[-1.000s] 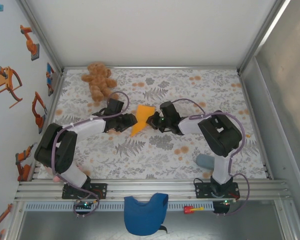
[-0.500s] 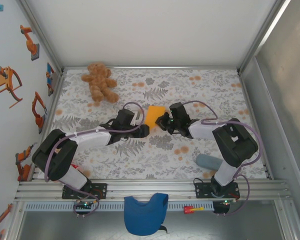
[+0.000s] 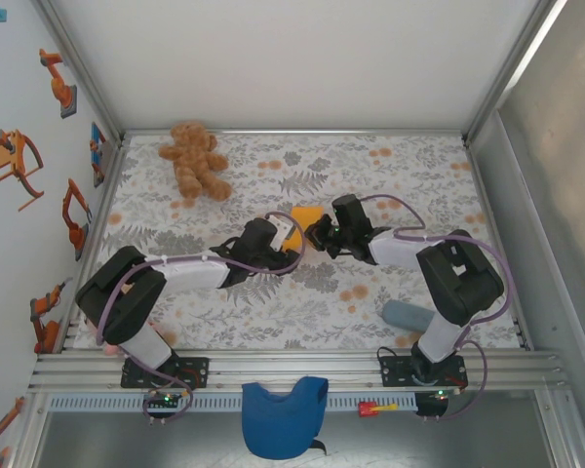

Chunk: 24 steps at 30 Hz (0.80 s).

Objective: Fold a paper plane with a square sheet of paper (pick it up from the middle)
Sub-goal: Fold the wing for the fifth time at the center of the table.

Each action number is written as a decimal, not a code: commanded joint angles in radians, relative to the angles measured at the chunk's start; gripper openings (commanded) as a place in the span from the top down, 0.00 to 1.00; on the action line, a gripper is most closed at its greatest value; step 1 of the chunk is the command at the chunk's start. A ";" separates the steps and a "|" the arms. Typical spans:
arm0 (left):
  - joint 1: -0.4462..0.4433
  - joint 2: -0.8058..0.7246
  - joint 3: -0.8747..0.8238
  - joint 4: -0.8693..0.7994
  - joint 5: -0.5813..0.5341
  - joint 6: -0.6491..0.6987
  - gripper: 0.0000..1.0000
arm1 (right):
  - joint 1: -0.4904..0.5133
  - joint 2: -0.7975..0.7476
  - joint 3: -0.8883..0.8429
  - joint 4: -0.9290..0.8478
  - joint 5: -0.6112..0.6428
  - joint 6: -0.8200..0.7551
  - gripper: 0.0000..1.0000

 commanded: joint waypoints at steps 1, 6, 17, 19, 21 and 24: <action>-0.012 0.026 0.040 0.042 -0.016 0.118 0.43 | -0.009 0.011 0.040 -0.045 -0.017 0.014 1.00; -0.025 0.063 0.054 0.062 -0.068 0.174 0.49 | -0.010 0.022 0.061 -0.072 -0.026 0.014 1.00; -0.026 0.114 0.048 0.102 -0.102 0.212 0.59 | -0.010 0.038 0.088 -0.120 -0.046 0.007 1.00; -0.027 0.122 0.048 0.102 -0.097 0.214 0.61 | -0.010 0.041 0.090 -0.125 -0.050 0.006 1.00; -0.026 0.129 0.048 0.102 -0.094 0.214 0.64 | -0.011 0.045 0.094 -0.131 -0.054 0.007 1.00; -0.026 0.139 0.056 0.091 -0.086 0.211 0.67 | -0.010 0.050 0.097 -0.138 -0.055 0.003 1.00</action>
